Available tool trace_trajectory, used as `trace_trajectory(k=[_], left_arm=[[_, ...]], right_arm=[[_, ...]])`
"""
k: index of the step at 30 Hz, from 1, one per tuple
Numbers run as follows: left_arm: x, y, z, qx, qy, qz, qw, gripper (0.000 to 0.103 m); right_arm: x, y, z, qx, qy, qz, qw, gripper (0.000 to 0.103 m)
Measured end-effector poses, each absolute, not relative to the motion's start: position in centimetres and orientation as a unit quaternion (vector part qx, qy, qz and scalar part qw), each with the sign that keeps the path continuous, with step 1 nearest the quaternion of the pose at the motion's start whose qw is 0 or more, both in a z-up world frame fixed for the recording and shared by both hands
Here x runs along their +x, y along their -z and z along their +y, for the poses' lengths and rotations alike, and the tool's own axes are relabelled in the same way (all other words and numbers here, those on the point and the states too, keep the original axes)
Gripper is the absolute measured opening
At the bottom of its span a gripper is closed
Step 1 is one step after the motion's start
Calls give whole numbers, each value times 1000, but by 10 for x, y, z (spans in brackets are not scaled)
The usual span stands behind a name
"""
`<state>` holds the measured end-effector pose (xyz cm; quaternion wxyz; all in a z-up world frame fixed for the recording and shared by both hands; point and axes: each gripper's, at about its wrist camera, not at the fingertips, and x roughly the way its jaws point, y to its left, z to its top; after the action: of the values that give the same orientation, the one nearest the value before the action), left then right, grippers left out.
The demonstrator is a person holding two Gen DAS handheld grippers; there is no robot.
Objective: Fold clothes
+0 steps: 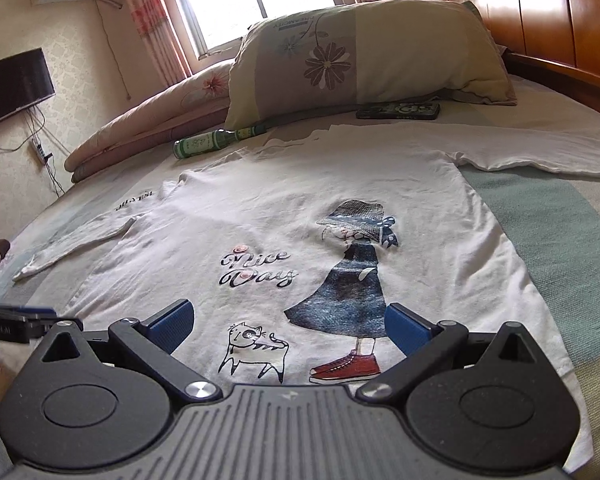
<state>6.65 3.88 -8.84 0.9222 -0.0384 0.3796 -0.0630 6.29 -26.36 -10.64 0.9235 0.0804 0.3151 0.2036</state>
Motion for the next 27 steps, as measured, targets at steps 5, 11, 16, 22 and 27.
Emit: trace_trajectory(k=[5, 11, 16, 22, 27], left_arm=[[123, 63, -22, -22, 155, 356, 921, 102], [191, 73, -111, -48, 273, 383, 881, 102], [217, 103, -159, -47, 336, 432, 836, 102], [200, 117, -149, -13, 335, 470, 816, 102], [171, 102, -101, -28, 282, 471, 835, 102]], right_arm=[[61, 107, -260, 68, -208, 327, 919, 103], [61, 106, -274, 85, -201, 330, 918, 103], [59, 110, -266, 40, -193, 335, 921, 103], [60, 114, -261, 20, -196, 348, 917, 103], [62, 118, -259, 4, -184, 356, 916, 103]])
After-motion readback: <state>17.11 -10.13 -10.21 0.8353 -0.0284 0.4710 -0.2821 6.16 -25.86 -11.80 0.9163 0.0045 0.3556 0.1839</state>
